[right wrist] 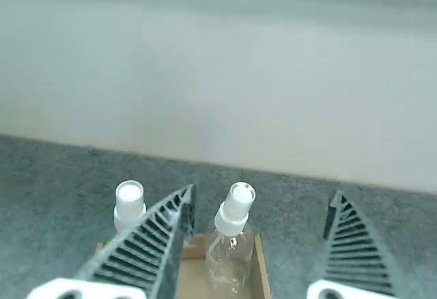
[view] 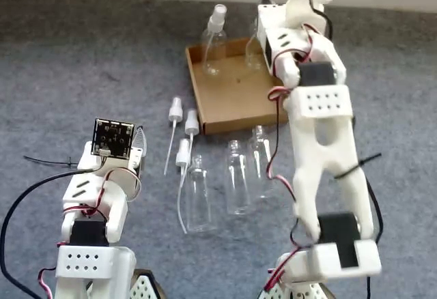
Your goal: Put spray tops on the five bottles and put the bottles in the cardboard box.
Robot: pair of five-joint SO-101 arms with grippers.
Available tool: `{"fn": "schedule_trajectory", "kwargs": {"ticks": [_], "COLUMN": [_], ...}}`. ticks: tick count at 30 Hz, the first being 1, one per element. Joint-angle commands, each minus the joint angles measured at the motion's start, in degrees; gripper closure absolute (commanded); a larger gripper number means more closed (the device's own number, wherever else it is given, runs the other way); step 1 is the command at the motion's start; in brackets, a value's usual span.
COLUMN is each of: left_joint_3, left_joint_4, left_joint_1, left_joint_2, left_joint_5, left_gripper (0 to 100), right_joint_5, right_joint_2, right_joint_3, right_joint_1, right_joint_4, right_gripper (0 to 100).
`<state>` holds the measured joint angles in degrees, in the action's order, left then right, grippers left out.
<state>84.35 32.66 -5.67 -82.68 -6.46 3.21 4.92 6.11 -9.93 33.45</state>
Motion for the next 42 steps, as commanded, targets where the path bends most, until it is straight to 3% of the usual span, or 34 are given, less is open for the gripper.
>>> {"fn": "schedule_trajectory", "kwargs": {"ticks": [1, 7, 15, 25, 36, 39, 42], "left_joint_3": [-0.22, -0.22, 0.31, 0.66, 0.66, 0.66, 0.66], "left_joint_4": [-1.23, -1.23, -1.32, -2.46, -2.37, -2.37, -2.37], "left_joint_1": [-0.57, -0.57, -0.4, -0.48, -0.48, -0.48, -0.48], "left_joint_2": [-0.4, -0.4, -0.48, -0.4, -0.4, -0.4, -0.4], "left_joint_5": [-0.09, -0.09, -0.09, -0.18, -0.18, -0.18, -0.18], "left_gripper": [86, 86, 86, 86, 86, 86, 86], "right_joint_5": [-0.09, 0.09, 6.07, 6.07, 2.81, 2.81, 2.81], "right_joint_2": [8.66, 19.03, 22.02, 6.73, 3.65, 3.82, 3.74], "right_joint_3": [-1.8, -15.52, -39.6, -39.6, -38.99, -39.25, -39.34], "right_joint_1": [0.31, 0.13, -1.63, -2.33, -6.73, -4.7, 1.1], "right_joint_4": [9.98, 21.85, 19.12, 21.23, 19.91, 20.26, 20.26], "right_gripper": [74.9, 74.6, 74.5, 74.5, 74.8, 76.6, 85.8]}}
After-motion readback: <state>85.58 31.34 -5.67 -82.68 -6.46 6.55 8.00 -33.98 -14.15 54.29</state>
